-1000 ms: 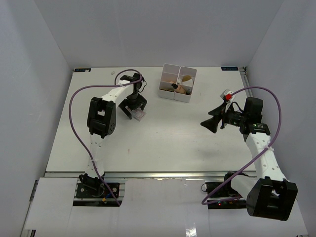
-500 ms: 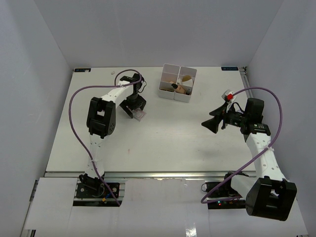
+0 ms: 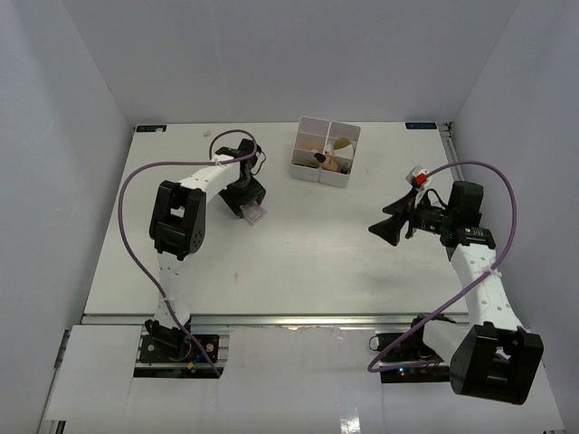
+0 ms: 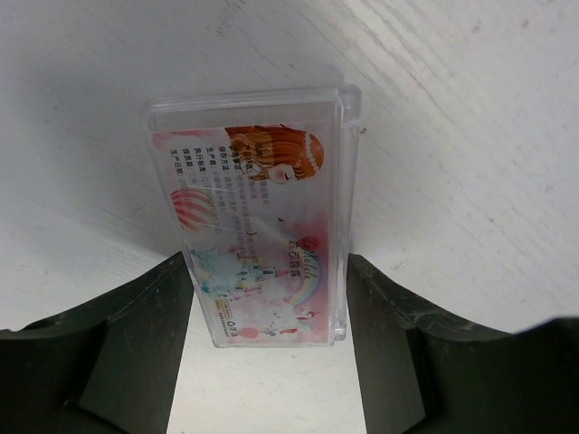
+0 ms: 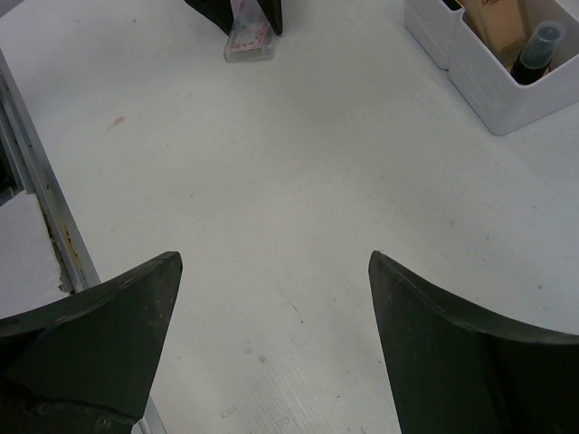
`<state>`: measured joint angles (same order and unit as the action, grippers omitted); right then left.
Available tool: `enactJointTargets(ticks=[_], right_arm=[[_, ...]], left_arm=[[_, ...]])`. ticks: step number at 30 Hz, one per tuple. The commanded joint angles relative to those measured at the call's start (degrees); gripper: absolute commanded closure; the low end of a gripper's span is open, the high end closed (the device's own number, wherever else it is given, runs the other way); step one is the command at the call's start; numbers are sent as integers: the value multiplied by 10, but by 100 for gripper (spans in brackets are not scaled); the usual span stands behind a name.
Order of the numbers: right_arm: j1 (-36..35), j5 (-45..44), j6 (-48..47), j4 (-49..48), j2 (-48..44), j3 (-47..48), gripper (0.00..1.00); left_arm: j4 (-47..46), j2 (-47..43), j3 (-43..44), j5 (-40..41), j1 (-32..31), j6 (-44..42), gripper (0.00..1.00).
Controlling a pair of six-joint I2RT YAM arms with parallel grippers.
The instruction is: Organize the makeup
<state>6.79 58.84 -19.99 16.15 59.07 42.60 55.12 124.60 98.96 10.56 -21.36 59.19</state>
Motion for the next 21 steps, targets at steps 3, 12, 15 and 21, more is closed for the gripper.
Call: enactJointTargets(ticks=[3,12,15,21], right_arm=[[3,9,-29,25,0,15,10],[-2,4,-25,92,38,108,10],[-10,31,23,83,63,140,10],[-43,-54,238,7,89,173,10]], left_arm=[[-129,-127,-106,-43,-18,-139,67],[-432,-330,-367,-322,-42,-316,100],[-536,-389,-433,-387,-80,-352,100],[-649,-457,-487,-366,-181,-417,100]])
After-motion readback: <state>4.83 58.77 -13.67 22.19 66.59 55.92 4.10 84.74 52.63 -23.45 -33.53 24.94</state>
